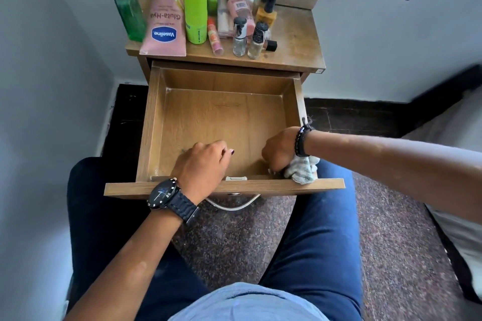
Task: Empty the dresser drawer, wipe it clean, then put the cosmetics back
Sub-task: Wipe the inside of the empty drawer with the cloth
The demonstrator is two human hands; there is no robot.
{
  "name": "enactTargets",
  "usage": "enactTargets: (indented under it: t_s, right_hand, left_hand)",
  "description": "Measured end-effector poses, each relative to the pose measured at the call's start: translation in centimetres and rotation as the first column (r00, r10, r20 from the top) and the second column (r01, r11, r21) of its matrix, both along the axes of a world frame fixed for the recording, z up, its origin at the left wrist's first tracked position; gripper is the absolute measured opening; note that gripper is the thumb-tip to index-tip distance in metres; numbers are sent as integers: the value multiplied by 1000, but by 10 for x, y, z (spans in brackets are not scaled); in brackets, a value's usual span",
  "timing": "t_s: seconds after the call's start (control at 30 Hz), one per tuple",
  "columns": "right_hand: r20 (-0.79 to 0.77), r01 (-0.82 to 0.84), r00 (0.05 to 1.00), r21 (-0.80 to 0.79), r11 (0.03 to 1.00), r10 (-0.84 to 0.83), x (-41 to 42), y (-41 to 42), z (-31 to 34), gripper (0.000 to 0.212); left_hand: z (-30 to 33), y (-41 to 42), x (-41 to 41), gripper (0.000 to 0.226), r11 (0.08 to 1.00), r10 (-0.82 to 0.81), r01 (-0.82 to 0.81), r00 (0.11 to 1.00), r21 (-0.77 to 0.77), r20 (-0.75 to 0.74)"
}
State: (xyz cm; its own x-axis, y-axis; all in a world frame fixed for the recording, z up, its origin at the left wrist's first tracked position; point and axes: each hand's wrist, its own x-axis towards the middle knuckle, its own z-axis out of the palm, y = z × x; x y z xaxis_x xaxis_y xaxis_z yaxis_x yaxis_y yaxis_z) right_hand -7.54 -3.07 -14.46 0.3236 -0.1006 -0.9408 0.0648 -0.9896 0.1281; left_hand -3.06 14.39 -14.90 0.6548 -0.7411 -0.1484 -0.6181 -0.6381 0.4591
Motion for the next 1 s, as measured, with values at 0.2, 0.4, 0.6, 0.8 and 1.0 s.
enactTargets:
  t_s: [0.2,0.4,0.6,0.8,1.0]
  right_hand:
    - [-63,216,975,85,973,-211,4,-16,-1,28]
    - [-17,341,940,124,932,-341,0,-23,-8,36]
    - [62,515,836,251,819,-545,-7,-24,-9,34]
    - [118,574,715,463,676,-689,10,13,-11,24]
    - [166,442,731,624,644,-662,55,63,-21,29]
  left_hand:
    - [-2,8,9,21,1000,6,-5,1000,9,-29]
    - [3,38,30,26,995,46,-53,996,-85,-78]
    - [7,63,53,34,929,173,-179,984,-325,-47]
    - [-3,77,67,26,865,266,-291,957,-409,-117]
    - [-3,75,64,23,856,262,-320,945,-405,-194]
